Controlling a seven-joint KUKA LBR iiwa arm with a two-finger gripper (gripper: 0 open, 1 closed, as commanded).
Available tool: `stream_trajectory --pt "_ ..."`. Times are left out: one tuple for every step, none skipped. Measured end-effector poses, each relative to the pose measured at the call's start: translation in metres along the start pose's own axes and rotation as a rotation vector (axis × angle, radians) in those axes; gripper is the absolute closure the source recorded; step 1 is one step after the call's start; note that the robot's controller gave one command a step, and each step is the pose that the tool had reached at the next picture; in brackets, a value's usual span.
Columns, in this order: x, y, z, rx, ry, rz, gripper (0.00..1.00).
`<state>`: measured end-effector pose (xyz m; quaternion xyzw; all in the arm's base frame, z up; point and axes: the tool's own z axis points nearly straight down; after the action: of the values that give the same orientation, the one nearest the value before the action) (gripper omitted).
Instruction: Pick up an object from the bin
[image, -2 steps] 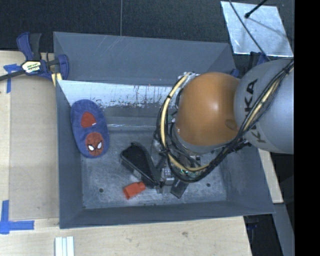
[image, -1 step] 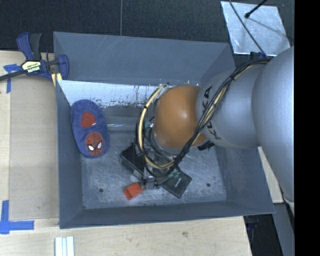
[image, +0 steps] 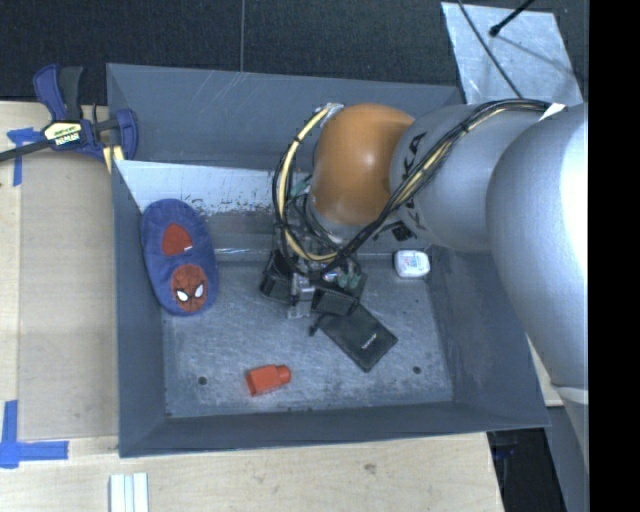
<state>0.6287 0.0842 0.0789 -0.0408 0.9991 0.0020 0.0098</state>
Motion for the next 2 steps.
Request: stream_trajectory --pt "0.000 -0.002 -0.002 0.002 -0.002 0.002 1.00" --pt "0.014 0.004 -0.097 0.004 0.017 0.003 1.00"
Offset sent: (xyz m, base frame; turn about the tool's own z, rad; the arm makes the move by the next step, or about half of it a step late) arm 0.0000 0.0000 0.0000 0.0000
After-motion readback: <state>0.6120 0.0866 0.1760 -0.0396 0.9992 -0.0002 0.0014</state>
